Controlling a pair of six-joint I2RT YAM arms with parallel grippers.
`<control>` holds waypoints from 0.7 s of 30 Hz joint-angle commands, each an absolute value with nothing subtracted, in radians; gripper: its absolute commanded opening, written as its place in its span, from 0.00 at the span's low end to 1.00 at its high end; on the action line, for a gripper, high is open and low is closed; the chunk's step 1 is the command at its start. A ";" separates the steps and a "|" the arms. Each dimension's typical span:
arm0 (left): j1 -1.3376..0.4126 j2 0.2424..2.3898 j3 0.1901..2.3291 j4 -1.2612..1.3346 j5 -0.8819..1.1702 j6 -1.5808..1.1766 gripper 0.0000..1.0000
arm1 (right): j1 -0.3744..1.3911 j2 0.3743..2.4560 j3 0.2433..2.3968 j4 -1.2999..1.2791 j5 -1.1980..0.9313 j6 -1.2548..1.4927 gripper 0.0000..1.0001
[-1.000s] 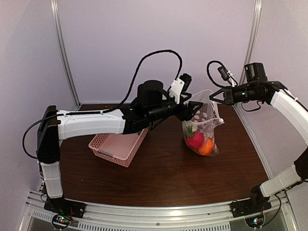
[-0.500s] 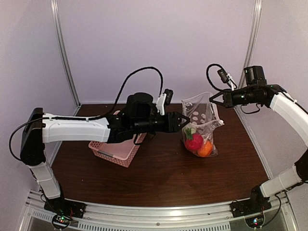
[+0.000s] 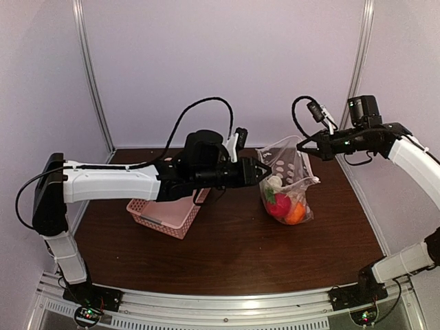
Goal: Place the food in the zip-top bag and seal the zipper
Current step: Adjust the zipper food storage bag at the center of the board.
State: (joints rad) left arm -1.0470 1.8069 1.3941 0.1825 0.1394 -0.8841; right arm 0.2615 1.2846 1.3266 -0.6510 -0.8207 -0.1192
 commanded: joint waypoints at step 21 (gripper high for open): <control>-0.948 2.217 1.942 0.046 0.162 -0.795 0.00 | 0.307 1.395 1.608 -0.827 -0.159 -0.233 0.00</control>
State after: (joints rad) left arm -0.9802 2.1391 1.9423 0.0654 0.1108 -0.7712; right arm 0.2977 1.4639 1.7012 -0.8253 -0.1890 -0.2176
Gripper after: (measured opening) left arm 0.006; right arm 0.003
